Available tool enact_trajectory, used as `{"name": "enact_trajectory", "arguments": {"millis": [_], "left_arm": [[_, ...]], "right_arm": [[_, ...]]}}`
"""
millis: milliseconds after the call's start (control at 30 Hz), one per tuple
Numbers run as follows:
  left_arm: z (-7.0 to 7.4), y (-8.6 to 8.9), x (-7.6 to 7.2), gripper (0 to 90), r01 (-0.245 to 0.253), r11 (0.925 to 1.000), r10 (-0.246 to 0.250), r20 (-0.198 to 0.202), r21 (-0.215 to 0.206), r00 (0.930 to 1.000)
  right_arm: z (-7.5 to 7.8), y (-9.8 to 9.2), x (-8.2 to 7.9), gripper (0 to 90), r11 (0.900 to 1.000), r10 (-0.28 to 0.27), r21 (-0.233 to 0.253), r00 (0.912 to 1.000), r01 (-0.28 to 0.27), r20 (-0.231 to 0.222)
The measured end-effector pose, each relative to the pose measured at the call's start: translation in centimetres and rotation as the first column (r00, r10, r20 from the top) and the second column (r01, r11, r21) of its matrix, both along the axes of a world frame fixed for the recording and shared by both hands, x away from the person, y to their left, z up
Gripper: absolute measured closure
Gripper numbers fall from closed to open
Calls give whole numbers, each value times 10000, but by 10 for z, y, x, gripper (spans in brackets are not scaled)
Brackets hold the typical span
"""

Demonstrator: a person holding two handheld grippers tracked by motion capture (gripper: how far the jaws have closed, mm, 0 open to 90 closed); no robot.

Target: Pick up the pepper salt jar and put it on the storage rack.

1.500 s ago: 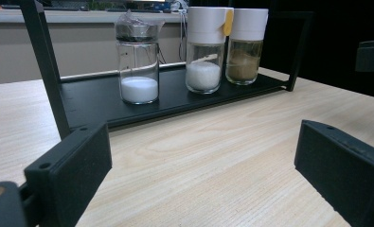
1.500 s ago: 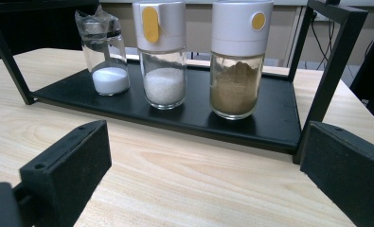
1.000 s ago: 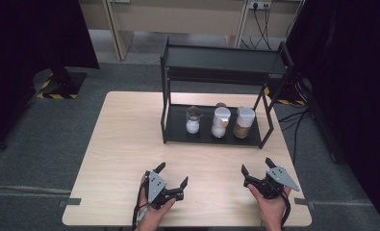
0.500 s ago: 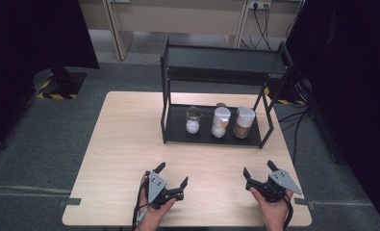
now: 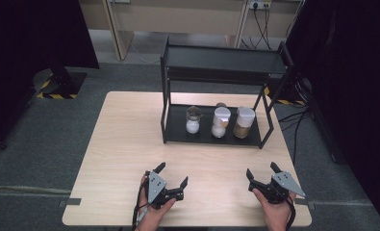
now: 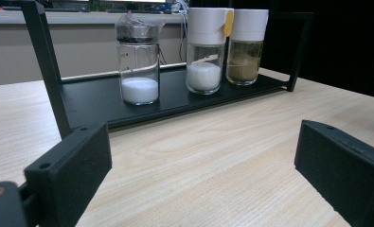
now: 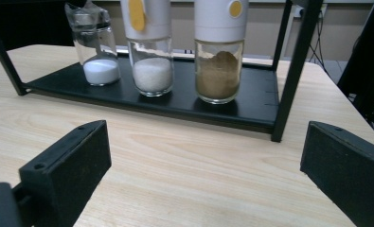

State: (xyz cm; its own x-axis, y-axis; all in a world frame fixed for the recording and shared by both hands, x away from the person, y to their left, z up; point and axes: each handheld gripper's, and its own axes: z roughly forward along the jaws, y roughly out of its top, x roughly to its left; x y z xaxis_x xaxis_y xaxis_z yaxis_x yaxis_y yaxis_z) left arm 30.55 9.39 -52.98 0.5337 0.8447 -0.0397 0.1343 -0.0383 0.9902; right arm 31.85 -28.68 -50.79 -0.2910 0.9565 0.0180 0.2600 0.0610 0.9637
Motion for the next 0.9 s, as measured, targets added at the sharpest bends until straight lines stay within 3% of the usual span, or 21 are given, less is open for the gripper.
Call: {"name": "enact_trajectory", "arguments": {"millis": [900], "left_arm": [[0, 0, 0, 42, -3, 10000, 3, -8, -4, 10000]], "right_arm": [[-10, -6, 4, 27, 9994, -328, -117, 9994, 329, 119]]}}
